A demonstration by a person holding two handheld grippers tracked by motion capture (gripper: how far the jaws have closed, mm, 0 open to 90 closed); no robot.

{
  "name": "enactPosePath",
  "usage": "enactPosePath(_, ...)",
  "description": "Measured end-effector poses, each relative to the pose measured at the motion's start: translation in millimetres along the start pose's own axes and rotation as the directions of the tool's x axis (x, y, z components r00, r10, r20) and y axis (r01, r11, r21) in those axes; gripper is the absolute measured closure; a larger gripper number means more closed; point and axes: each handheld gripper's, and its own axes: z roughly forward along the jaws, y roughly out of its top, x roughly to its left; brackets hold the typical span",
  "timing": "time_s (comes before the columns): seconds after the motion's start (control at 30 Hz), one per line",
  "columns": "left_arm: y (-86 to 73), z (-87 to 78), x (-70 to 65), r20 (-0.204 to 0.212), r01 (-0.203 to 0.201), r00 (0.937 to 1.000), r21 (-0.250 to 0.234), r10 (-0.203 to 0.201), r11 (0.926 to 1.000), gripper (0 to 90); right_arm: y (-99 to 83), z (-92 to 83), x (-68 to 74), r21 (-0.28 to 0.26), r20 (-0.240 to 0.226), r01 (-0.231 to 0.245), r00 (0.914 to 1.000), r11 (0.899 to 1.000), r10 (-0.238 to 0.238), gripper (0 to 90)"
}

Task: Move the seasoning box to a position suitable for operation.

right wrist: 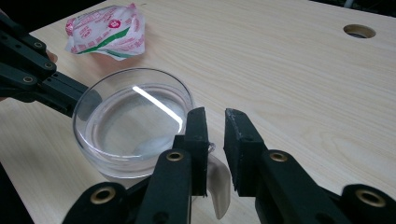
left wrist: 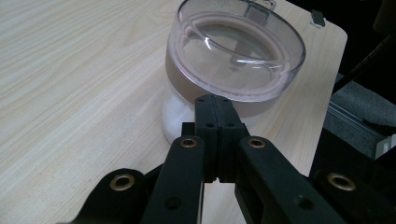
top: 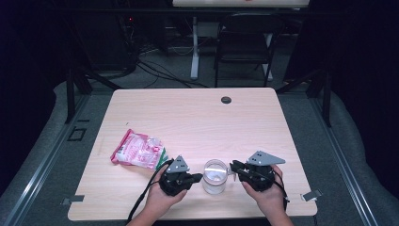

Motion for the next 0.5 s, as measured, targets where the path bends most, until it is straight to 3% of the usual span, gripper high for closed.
enactPosePath(0.5, 2.6, -3.6, -1.1, 0.000, 0.004, 1.0000, -0.024, -0.004, 0.9997, 90.0, -0.7, 0.4, 0.5, -0.004, 0.001, -0.007, 1.0000, 1.000, 0.007, 78.9)
